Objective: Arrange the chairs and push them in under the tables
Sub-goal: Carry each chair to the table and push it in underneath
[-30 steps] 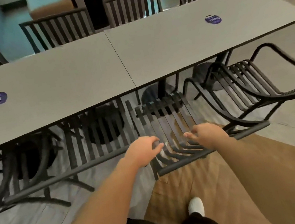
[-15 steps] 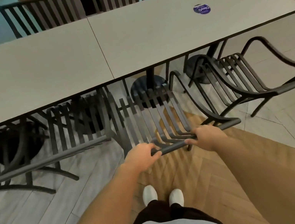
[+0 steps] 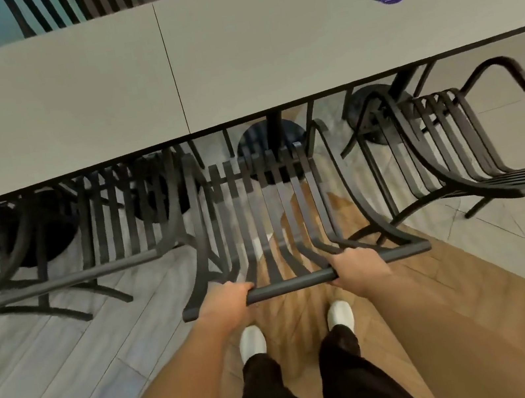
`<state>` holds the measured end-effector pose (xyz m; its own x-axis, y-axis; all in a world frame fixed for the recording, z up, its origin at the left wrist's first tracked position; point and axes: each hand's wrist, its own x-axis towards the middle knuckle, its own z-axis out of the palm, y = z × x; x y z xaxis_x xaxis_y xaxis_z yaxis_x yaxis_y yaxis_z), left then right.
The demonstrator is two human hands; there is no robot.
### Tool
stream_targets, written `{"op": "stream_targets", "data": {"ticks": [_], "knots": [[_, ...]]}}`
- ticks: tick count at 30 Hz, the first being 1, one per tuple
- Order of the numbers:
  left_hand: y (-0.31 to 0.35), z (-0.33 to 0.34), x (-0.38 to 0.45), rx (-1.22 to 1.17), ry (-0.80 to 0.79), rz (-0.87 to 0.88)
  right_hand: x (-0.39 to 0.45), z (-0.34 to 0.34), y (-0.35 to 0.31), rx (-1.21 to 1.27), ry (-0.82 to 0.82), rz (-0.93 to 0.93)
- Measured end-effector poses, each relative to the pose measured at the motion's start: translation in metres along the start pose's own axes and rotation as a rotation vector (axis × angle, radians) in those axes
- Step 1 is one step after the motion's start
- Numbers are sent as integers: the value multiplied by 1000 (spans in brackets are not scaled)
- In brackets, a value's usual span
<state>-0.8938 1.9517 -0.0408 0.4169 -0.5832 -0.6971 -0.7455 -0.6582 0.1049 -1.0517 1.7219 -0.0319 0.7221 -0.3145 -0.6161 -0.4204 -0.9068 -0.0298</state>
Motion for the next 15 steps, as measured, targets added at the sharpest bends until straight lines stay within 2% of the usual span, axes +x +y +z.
{"op": "stream_targets", "data": {"ticks": [7, 15], "knots": [[38, -1, 16, -5, -37, -90, 4, 0, 44, -75, 34, -82], [97, -7, 33, -62, 33, -114, 4, -6, 108, -91, 26, -111]]}}
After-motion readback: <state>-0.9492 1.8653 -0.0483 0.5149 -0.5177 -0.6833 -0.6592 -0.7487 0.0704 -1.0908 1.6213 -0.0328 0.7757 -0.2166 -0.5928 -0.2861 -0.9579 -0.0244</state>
